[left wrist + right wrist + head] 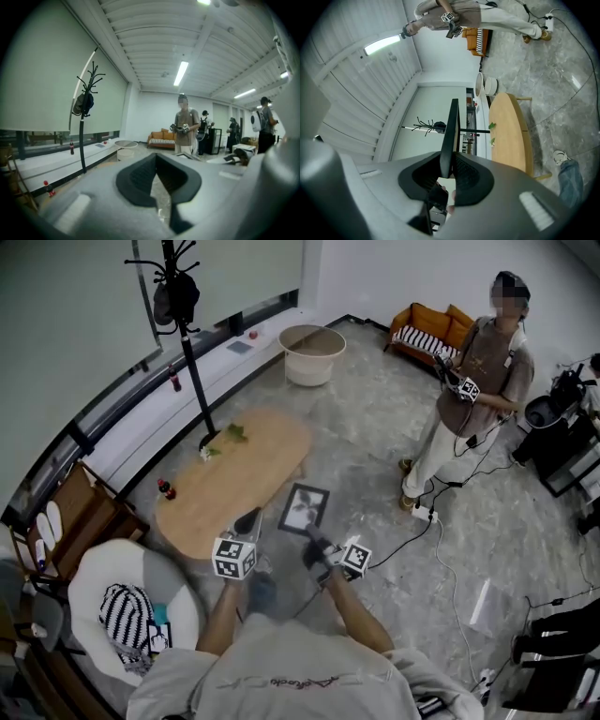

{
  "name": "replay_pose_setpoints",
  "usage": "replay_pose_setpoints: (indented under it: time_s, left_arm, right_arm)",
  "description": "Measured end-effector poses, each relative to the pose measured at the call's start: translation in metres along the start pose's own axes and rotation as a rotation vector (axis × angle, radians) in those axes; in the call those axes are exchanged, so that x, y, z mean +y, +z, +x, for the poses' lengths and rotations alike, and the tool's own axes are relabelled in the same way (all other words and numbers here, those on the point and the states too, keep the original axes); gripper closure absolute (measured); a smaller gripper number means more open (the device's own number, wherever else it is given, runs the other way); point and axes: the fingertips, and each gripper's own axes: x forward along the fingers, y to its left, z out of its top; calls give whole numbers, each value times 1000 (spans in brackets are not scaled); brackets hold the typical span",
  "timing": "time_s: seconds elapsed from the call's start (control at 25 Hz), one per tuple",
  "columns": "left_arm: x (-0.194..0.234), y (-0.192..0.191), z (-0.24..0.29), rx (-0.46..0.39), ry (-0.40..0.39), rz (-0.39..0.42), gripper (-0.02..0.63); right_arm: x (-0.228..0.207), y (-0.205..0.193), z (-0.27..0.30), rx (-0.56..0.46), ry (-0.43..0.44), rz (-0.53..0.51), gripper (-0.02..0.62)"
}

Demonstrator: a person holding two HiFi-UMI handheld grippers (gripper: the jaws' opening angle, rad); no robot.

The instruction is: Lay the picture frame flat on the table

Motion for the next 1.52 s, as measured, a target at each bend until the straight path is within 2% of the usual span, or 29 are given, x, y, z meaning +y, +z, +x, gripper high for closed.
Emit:
replay_pose_setpoints:
  time_s: [0.16,0.44,0.84,1.32,1.52]
  left_arm:
    - [28,9,22,-10,2,6,606]
    - [90,22,86,-16,-8,-3,606]
    - [170,62,175,-14,-41,2,606]
    - [230,89,272,-9,-97,10,606]
    - [248,102,306,-6,-125,37,606]
  right_arm:
    - [-8,16,30,2,-18,-8,522]
    - [-22,53,104,-7,-1,-12,522]
    - [-24,118,212,-30,-8,-32,522]
    - [-36,186,296,-76,-27,-52,522]
    - [-34,214,326,-102,-22,-62,522]
